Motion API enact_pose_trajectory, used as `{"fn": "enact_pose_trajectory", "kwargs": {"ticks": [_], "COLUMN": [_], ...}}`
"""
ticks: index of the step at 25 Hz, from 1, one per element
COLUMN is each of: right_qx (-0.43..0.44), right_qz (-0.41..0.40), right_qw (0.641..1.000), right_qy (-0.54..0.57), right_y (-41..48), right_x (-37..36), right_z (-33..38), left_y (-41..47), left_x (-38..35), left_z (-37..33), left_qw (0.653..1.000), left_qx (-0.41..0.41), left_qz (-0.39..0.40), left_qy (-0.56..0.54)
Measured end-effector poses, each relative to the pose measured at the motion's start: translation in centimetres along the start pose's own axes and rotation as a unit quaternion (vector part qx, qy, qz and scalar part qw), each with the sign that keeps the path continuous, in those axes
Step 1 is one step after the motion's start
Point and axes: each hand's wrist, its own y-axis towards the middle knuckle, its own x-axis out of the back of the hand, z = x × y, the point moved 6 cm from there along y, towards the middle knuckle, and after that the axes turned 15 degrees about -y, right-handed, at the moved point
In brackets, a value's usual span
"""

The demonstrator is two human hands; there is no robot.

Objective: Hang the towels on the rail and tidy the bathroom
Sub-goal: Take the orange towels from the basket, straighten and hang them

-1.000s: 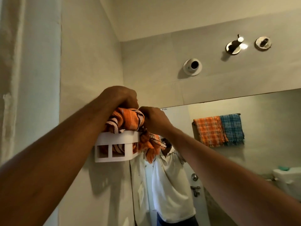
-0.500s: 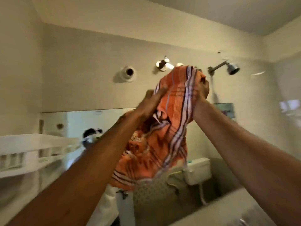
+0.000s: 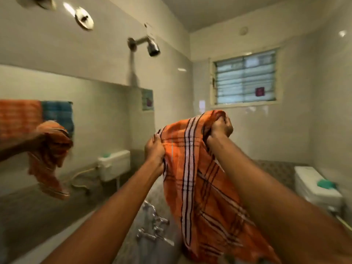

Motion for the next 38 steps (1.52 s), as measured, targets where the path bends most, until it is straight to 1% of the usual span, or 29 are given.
{"fn": "enact_pose_trajectory", "kwargs": {"ticks": [1, 2, 4, 5, 6, 7, 8, 10, 11, 12, 14, 15, 16, 17, 19, 21, 23, 24, 25, 26, 27, 28, 29, 31, 32, 33, 35, 37, 38], "right_qx": [-0.027, -0.053, -0.181, -0.256, -0.306, -0.334, -0.339, -0.306, -0.273, -0.255, -0.158, -0.169, -0.208, -0.241, -0.288, -0.296, -0.235, -0.195, -0.157, -0.167, -0.195, -0.229, -0.243, -0.204, -0.172, -0.15, -0.121, -0.103, -0.094], "right_qz": [-0.008, 0.002, 0.067, 0.086, 0.104, 0.111, 0.113, 0.133, 0.124, 0.091, -0.016, -0.059, -0.053, -0.029, 0.021, 0.002, -0.067, -0.123, -0.162, -0.165, -0.139, -0.099, -0.053, 0.062, 0.093, 0.096, 0.074, 0.069, 0.066], "right_qw": [0.999, 0.998, 0.979, 0.962, 0.946, 0.936, 0.933, 0.939, 0.951, 0.962, 0.987, 0.984, 0.977, 0.97, 0.957, 0.953, 0.957, 0.949, 0.932, 0.916, 0.922, 0.933, 0.946, 0.972, 0.978, 0.983, 0.988, 0.991, 0.991], "right_qy": [-0.018, -0.045, -0.064, -0.039, -0.017, -0.008, -0.026, -0.084, -0.081, -0.039, 0.009, 0.013, -0.009, -0.007, -0.019, -0.066, -0.159, -0.215, -0.284, -0.326, -0.305, -0.258, -0.208, -0.096, -0.065, -0.053, -0.059, -0.055, -0.066], "right_y": [1.4, 2.3, 3.2, 3.0, 2.4, 2.0, 2.1, 3.0, 4.1, 5.3, 8.0, 8.3, 7.7, 6.5, 4.7, 4.5, 6.3, 7.1, 7.4, 6.9, 6.5, 6.0, 6.0, 6.7, 7.3, 7.9, 9.3, 10.1, 10.4], "right_x": [3.5, 6.9, 12.4, 14.9, 16.5, 18.2, 19.1, 20.5, 20.7, 20.9, 22.8, 23.9, 24.2, 24.5, 22.9, 21.3, 21.5, 22.6, 23.7, 24.3, 24.1, 23.1, 21.8, 18.7, 17.6, 16.8, 16.3, 15.7, 15.3], "right_z": [-2.6, -5.2, -11.7, -14.7, -16.7, -18.5, -19.5, -19.6, -18.9, -18.3, -16.9, -17.9, -19.6, -21.8, -25.0, -25.9, -24.5, -23.6, -22.9, -22.8, -23.3, -23.7, -23.7, -21.9, -20.3, -18.9, -16.9, -14.7, -13.4], "left_y": [-0.5, -1.0, -1.8, -2.1, -2.4, -2.6, -2.8, -3.3, -3.2, -2.5, -0.2, 0.8, 1.4, 1.7, 1.5, 1.4, 2.3, 2.9, 3.2, 3.2, 3.0, 2.5, 1.7, -0.1, -0.7, -0.9, -0.6, -0.2, 0.0], "left_x": [-1.0, -2.4, -5.3, -6.4, -7.0, -7.2, -7.3, -7.4, -7.3, -7.0, -6.4, -6.2, -6.1, -6.1, -6.4, -6.5, -6.6, -6.7, -7.0, -7.4, -8.0, -8.7, -9.3, -10.4, -10.8, -11.1, -11.3, -11.1, -10.9], "left_z": [1.7, 3.5, 7.3, 9.2, 11.0, 12.6, 14.0, 15.8, 16.1, 16.3, 16.6, 17.0, 17.5, 18.2, 20.2, 22.3, 23.2, 23.4, 23.6, 23.7, 23.9, 24.0, 24.1, 24.5, 24.4, 24.6, 24.6, 24.7, 25.6], "left_qw": [1.0, 0.998, 0.99, 0.986, 0.983, 0.981, 0.977, 0.965, 0.962, 0.965, 0.967, 0.959, 0.946, 0.933, 0.911, 0.896, 0.885, 0.876, 0.866, 0.86, 0.854, 0.847, 0.842, 0.835, 0.836, 0.842, 0.853, 0.848, 0.839], "left_qx": [-0.011, -0.018, -0.007, 0.009, 0.033, 0.067, 0.11, 0.176, 0.182, 0.172, 0.158, 0.185, 0.221, 0.255, 0.298, 0.324, 0.336, 0.346, 0.353, 0.347, 0.337, 0.325, 0.305, 0.257, 0.24, 0.219, 0.204, 0.272, 0.319], "left_qz": [0.012, 0.045, 0.123, 0.152, 0.168, 0.174, 0.179, 0.196, 0.2, 0.198, 0.191, 0.198, 0.214, 0.231, 0.273, 0.297, 0.313, 0.323, 0.338, 0.359, 0.385, 0.413, 0.442, 0.486, 0.493, 0.493, 0.48, 0.453, 0.433], "left_qy": [0.018, 0.042, 0.063, 0.066, 0.06, 0.048, 0.032, -0.013, -0.028, -0.031, -0.057, -0.08, -0.1, -0.108, -0.078, -0.063, -0.08, -0.097, -0.109, -0.108, -0.095, -0.076, -0.048, 0.006, 0.008, 0.01, -0.022, -0.053, -0.085]}}
